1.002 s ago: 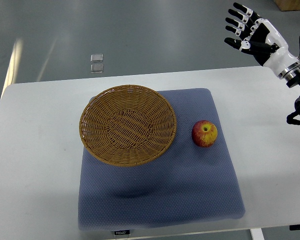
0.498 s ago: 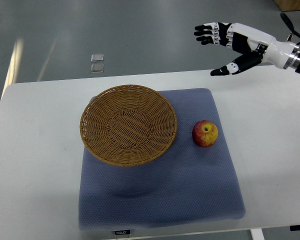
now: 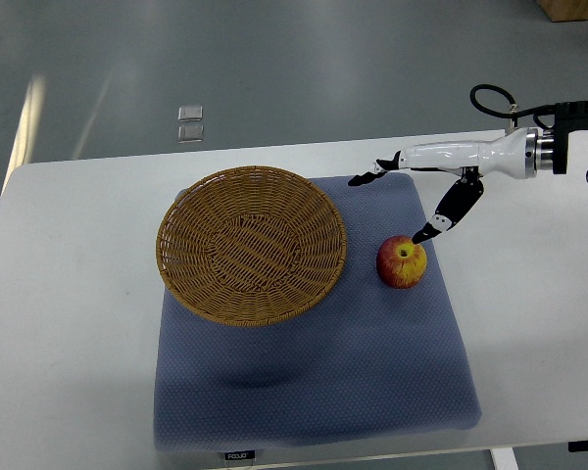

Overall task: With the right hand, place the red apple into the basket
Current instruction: 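Lower the open right hand around the red apple, then close the right hand fingers around the apple, then lift the apple with the right hand and carry it over the basket, then lower the apple into the basket and open the right hand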

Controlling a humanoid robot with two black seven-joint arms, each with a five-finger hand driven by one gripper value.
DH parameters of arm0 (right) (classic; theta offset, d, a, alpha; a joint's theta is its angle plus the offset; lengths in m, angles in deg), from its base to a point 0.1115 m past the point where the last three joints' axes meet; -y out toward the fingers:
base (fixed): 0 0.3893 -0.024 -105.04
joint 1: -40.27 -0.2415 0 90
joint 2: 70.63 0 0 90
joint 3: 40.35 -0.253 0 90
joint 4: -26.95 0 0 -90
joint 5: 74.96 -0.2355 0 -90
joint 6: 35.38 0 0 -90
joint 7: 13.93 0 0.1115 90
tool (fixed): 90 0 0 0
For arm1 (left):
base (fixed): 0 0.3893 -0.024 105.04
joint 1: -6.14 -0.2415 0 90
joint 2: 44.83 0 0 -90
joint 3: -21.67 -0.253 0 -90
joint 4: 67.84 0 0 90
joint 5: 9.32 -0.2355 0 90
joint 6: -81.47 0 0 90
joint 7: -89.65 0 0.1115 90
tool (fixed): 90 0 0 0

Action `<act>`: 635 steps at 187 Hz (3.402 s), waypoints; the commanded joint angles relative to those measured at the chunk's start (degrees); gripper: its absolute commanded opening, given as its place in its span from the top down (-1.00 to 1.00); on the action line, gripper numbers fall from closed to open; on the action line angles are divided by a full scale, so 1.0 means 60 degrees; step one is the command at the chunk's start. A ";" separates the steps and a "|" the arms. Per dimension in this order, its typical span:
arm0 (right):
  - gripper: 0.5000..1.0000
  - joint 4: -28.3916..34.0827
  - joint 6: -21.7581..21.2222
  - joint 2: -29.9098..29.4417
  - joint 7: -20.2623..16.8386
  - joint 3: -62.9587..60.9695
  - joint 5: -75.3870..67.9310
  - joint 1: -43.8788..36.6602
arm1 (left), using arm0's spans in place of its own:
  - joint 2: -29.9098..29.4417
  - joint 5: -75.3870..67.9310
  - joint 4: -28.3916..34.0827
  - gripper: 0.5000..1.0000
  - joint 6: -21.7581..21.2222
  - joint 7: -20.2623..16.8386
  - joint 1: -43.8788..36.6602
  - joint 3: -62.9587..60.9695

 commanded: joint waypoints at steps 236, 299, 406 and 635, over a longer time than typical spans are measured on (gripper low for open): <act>-0.57 -0.1184 0.3670 -0.0877 -0.0001 0.3236 0.1293 -0.0003 | 0.0000 0.0000 0.0000 -1.00 0.0011 0.0000 0.0000 0.0000; -0.10 -0.1199 0.3655 -0.0863 -0.0001 0.3251 0.1308 -0.0017 | 0.0000 0.0000 0.0000 -1.00 -0.0003 0.0000 0.0000 0.0000; 0.08 -0.1301 0.3904 -0.0716 -0.0001 0.3236 0.1308 -0.0573 | 0.0000 0.0000 0.0000 -1.00 -0.0003 0.0000 0.0000 0.0000; 0.02 -0.2195 0.3963 -0.3763 -0.0001 0.3236 0.1249 -0.1760 | 0.0000 0.0000 0.0000 -1.00 -0.0003 0.0000 0.0000 0.0000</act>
